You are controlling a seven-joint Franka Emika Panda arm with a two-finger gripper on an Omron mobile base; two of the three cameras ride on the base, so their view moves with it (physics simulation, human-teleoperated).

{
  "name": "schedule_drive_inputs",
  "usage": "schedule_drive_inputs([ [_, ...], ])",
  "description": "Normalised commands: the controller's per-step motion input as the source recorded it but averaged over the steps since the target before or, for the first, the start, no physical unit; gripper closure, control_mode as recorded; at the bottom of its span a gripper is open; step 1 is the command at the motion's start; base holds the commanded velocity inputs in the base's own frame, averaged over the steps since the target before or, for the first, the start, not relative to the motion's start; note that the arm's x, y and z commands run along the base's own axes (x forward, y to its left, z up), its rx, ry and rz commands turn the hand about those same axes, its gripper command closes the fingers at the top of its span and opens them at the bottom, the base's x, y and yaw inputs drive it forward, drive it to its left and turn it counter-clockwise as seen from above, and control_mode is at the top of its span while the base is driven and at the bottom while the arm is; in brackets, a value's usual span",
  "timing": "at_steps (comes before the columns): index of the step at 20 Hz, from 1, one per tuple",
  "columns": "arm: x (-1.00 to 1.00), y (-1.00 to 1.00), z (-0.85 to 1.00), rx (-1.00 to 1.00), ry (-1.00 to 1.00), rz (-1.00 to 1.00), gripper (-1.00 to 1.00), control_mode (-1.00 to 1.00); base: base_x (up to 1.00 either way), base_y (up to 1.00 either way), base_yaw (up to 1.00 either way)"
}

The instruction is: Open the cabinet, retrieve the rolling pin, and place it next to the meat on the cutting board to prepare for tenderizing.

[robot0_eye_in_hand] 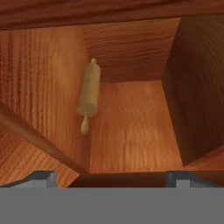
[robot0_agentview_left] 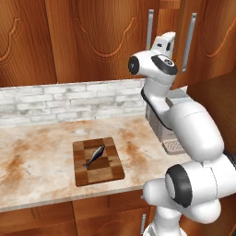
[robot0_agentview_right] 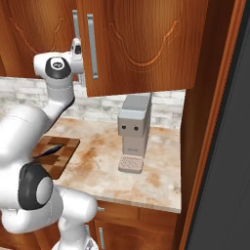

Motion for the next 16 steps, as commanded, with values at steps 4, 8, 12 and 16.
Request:
schedule_drive_inputs([
  [4,-1.00,-0.53,0.00,0.00,-0.09,-0.20,-1.00,-1.00,0.00,0.00,0.00],
  [8,-1.00,-0.54,0.00,0.00,-0.12,-0.21,-1.00,-1.00,0.00,0.00,0.00],
  [12,-0.95,-0.64,0.00,0.00,-0.08,-0.22,-1.00,-1.00,0.00,0.00,0.00],
  [16,-0.55,-0.84,0.00,0.00,-0.01,-0.21,-1.00,-1.00,0.00,0.00,0.00],
])
